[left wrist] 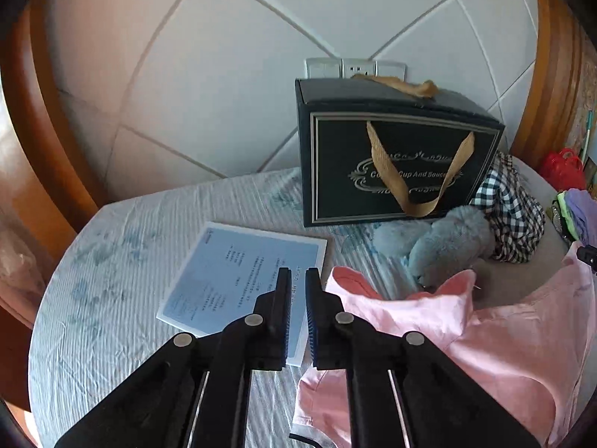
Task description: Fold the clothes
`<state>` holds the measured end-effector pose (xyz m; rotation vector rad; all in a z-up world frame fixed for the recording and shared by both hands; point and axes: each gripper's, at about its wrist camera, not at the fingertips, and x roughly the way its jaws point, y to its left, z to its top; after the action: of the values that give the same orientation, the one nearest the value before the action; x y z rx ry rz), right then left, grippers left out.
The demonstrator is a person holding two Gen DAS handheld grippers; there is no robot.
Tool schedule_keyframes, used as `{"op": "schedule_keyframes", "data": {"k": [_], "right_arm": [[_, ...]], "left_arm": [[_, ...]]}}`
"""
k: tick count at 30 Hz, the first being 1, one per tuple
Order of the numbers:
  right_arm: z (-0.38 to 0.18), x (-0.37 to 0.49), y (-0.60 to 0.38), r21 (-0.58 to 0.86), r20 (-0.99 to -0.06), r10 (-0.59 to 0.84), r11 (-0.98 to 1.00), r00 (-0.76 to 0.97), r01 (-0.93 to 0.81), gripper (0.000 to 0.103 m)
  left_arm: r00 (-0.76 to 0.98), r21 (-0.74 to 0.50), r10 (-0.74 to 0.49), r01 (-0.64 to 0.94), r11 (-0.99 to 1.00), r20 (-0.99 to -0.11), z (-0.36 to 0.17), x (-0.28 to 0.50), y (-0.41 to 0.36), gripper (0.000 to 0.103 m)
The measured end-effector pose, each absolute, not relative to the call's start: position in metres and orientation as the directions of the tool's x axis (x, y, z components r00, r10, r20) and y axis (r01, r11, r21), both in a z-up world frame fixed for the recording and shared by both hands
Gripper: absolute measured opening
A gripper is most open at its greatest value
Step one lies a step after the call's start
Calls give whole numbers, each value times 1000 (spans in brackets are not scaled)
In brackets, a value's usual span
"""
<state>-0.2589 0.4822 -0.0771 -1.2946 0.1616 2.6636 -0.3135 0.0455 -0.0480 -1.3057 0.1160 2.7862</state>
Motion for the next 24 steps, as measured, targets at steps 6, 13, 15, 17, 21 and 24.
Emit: {"op": "schedule_keyframes", "data": {"k": [6,13,15,17,21,24], "right_arm": [[-87,-207,498,36,-817,98,-975,-568,-220,64],[-110,-99,502,75,-887,30,-975,-461,-209,64],[-119,-70,500,90,-907,9,-973,-421,-214,60],[-126,-45,499,91,-921,3,-971,-391,-223,59],[-130,-3,500,132,-929,-34,-961,-369,-244,61],[-130,18,495,136,-931,-47,-964,-362,-226,71]], "left_arm": [[-523,-8,87,-152,-988,-848,-76,-264,37,28],[-433,-72,133,-153,-986,-892,-114,-191,25,29],[-417,-80,144,-167,-983,-897,-124,-181,31,29],[-410,-74,138,-167,-983,-902,-133,-175,36,29],[-375,-116,166,-152,-982,-912,-151,-179,44,29],[-395,-77,139,-167,-983,-908,-159,-181,55,29]]}}
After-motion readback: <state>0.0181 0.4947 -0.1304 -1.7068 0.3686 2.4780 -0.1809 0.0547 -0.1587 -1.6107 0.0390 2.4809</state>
